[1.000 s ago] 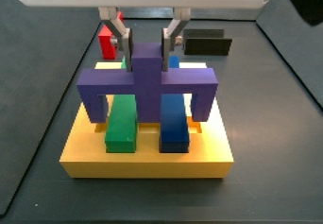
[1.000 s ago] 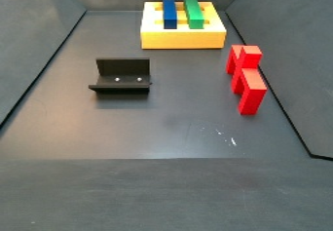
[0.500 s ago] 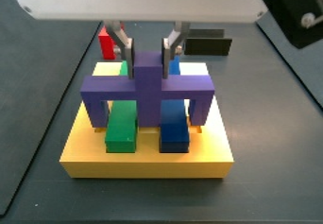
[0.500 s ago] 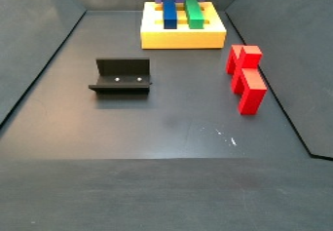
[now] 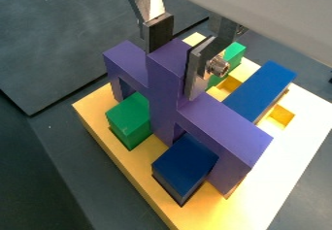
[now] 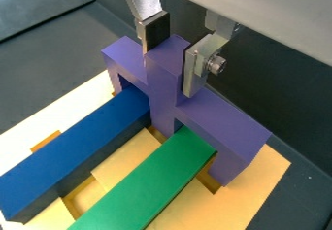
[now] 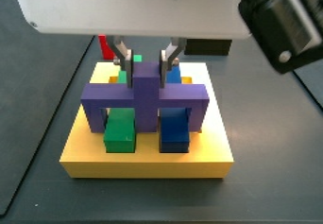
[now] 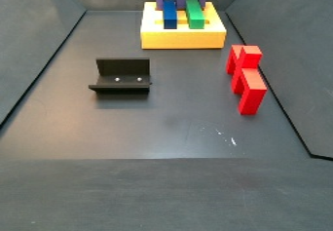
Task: Pick up the purple object. Move up. Move to above the board. Insert the purple object.
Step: Insert the purple object.
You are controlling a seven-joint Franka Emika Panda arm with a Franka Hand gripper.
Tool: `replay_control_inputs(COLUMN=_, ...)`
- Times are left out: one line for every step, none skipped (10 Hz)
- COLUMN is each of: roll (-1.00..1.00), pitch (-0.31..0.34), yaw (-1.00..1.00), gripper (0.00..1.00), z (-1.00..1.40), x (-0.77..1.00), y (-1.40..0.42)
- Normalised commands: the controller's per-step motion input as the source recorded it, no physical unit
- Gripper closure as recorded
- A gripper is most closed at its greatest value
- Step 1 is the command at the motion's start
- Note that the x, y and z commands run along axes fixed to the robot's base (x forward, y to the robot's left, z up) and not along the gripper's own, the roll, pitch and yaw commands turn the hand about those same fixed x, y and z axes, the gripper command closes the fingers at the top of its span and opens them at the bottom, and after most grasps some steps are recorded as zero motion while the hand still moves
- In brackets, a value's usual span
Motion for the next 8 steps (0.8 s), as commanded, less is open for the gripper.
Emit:
replay_control_inputs(roll=0.0, pitch=0.0, yaw=0.0, gripper=1.0, z=-0.17, x=0.03, y=0.0)
replay_control_inputs(roll=0.0, pitch=0.0, yaw=0.0, gripper=1.0, z=-0.18, x=0.02, y=0.0)
replay_control_inputs(roll=0.0, pitch=-0.016, yaw=0.0, gripper=1.0, z=-0.17, x=0.0, y=0.0)
replay_control_inputs(roll=0.0, pitch=0.0, yaw=0.0, gripper=1.0, z=-0.22, x=0.14, y=0.0)
replay_control_inputs(roll=0.0, pitch=0.009, yaw=0.0, gripper=1.0, z=-0.21, x=0.33, y=0.07)
replay_control_inputs(roll=0.03, pitch=0.029, yaw=-0.04, gripper=1.0, z=-0.21, x=0.17, y=0.07)
replay_control_inputs(roll=0.01, pitch=0.0, yaw=-0.04, gripper=1.0, z=-0.12, x=0.0, y=0.05)
replay_control_inputs(roll=0.0, pitch=0.0, yaw=0.0, gripper=1.0, z=-0.01, x=-0.23, y=0.0)
